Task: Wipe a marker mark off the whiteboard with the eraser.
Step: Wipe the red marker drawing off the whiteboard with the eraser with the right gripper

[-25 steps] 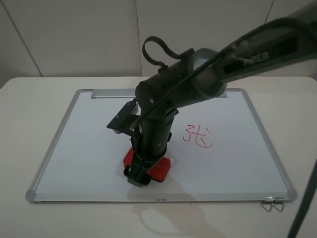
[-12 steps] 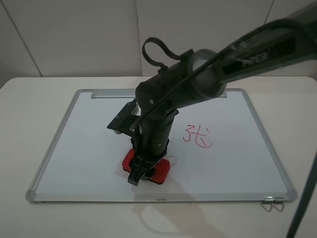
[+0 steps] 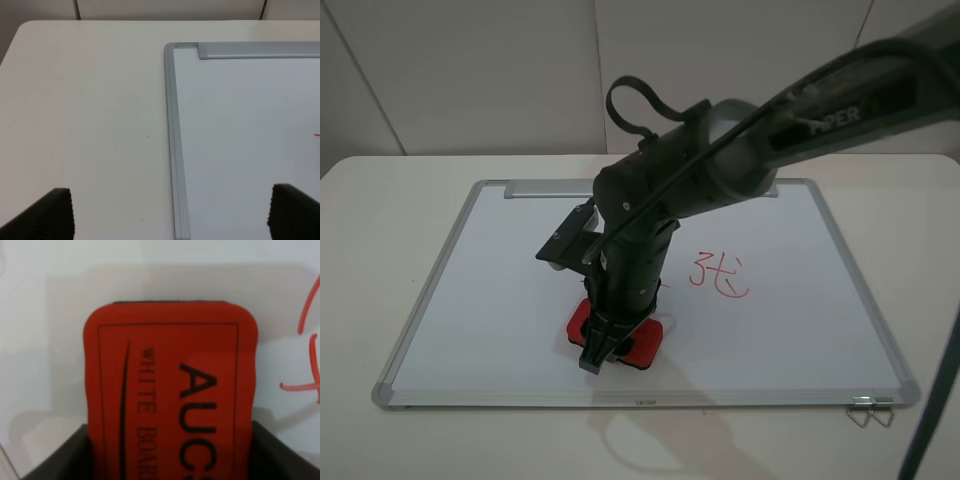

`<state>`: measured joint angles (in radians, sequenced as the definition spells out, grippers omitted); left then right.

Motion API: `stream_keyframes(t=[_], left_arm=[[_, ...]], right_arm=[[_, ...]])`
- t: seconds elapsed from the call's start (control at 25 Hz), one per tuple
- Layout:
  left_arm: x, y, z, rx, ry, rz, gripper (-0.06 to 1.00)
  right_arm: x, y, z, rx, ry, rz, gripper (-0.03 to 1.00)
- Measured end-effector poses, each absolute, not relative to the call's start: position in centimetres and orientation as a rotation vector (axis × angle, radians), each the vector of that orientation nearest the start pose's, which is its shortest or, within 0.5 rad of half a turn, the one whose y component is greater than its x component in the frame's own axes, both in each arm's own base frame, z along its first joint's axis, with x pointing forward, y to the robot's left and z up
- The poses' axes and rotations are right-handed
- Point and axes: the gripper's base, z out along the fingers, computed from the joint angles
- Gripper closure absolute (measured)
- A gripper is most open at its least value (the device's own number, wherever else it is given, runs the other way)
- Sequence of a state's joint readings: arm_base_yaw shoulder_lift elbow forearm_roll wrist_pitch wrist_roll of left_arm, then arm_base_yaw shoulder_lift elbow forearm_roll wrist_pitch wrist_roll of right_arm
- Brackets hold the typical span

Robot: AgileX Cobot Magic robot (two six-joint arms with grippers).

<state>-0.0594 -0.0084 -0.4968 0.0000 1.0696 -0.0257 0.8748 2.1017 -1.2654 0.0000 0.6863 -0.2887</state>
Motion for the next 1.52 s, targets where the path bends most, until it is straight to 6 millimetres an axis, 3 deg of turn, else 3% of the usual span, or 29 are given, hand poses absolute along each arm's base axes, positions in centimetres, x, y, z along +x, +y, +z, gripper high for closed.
stream_keyframes(t=[0.16, 0.32, 0.56, 0.8, 1.0, 1.24, 1.52], left_arm=[[-0.6, 0.0, 27.6, 0.035, 2.048, -0.053, 0.17], [-0.6, 0.0, 27.6, 0.035, 2.048, -0.053, 0.17], [-0.6, 0.0, 27.6, 0.035, 2.048, -0.053, 0.17], [-0.6, 0.0, 27.6, 0.035, 2.048, -0.053, 0.17], [-0.6, 0.0, 27.6, 0.035, 2.048, -0.053, 0.17], [-0.6, 0.0, 27.6, 0.036, 2.048, -0.052, 0.17], [-0.6, 0.0, 27.6, 0.036, 2.048, -0.052, 0.17]], right_arm=[[24.9, 29.7, 10.8, -1.650, 2.501, 0.058, 0.47], [25.7, 30.1, 12.9, -1.656, 2.481, 0.037, 0.47], [30.2, 29.9, 15.8, -1.573, 2.448, -0.027, 0.47], [35.1, 28.5, 14.3, -1.458, 2.508, -0.057, 0.47], [38.0, 26.9, 13.1, -1.374, 2.555, -0.068, 0.47], [39.5, 24.9, 12.4, -1.315, 2.603, -0.019, 0.47], [39.6, 24.9, 11.1, -1.353, 2.610, 0.034, 0.47]])
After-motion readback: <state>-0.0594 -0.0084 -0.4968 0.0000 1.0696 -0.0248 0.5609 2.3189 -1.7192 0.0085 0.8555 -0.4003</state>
